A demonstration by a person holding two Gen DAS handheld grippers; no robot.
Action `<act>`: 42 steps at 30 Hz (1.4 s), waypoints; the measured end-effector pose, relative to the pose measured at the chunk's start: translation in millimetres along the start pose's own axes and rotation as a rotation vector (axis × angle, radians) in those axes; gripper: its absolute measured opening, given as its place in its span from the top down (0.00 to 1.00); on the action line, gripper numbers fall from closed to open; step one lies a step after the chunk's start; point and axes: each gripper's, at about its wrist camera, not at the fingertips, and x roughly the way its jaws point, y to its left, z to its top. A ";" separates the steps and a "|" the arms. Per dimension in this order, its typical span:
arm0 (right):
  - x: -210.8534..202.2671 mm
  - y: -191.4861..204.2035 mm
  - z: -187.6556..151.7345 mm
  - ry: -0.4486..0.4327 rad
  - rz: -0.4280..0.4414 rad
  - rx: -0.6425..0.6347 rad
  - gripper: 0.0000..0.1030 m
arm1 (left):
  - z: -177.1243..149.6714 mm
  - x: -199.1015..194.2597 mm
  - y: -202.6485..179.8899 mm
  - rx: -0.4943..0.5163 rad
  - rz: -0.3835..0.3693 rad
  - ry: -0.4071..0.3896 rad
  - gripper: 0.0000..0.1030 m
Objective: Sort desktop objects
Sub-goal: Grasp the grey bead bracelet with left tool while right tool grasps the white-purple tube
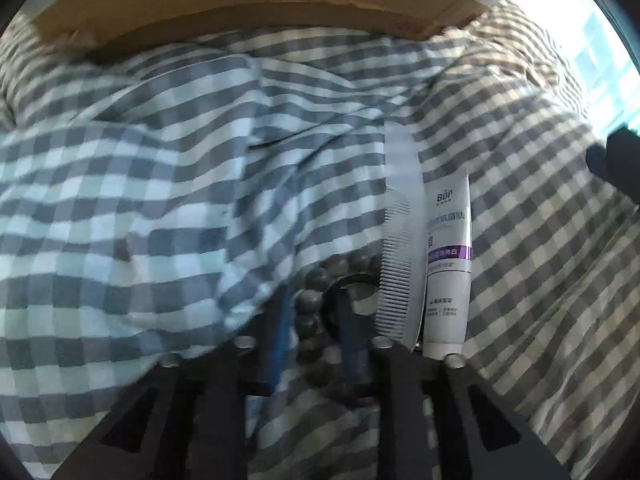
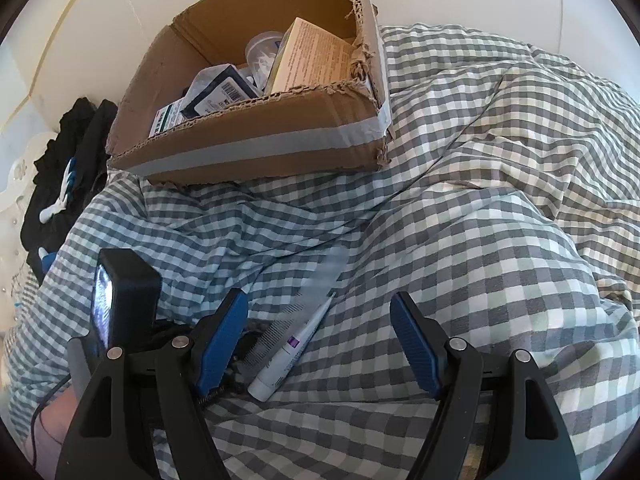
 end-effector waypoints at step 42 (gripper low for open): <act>74.6 30.2 -22.0 0.226 0.020 -0.054 0.82 | 4.8 -129.6 39.9 -0.105 -0.162 -0.283 0.89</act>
